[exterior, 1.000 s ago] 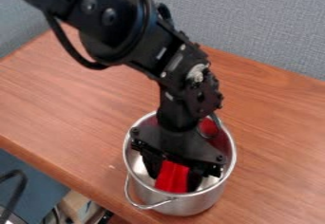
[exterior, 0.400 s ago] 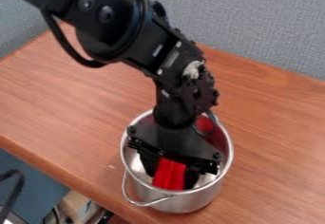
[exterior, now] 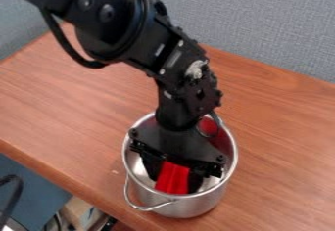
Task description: Move the red object from the metal pot to the table
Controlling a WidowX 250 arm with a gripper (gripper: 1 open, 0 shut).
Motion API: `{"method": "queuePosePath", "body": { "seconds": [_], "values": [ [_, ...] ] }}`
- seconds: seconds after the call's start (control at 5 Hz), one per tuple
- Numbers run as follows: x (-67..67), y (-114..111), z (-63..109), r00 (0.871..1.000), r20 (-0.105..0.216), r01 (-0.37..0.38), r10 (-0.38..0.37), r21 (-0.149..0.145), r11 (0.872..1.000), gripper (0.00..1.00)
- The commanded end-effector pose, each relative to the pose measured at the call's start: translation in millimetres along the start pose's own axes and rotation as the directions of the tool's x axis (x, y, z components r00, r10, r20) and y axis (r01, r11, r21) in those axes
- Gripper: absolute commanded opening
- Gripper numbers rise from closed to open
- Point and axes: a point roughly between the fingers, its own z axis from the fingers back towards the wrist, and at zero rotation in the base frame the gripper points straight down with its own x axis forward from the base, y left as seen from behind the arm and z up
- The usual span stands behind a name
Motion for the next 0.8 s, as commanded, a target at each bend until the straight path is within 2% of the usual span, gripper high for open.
{"method": "queuePosePath", "body": {
  "seconds": [0.0,0.6],
  "values": [
    [8.0,3.6,2.6,1.000,0.019,-0.018,0.018,-0.004,1.000,0.00],
    [9.8,5.8,1.3,1.000,0.014,-0.026,0.026,-0.011,1.000,0.00]
  ]
}}
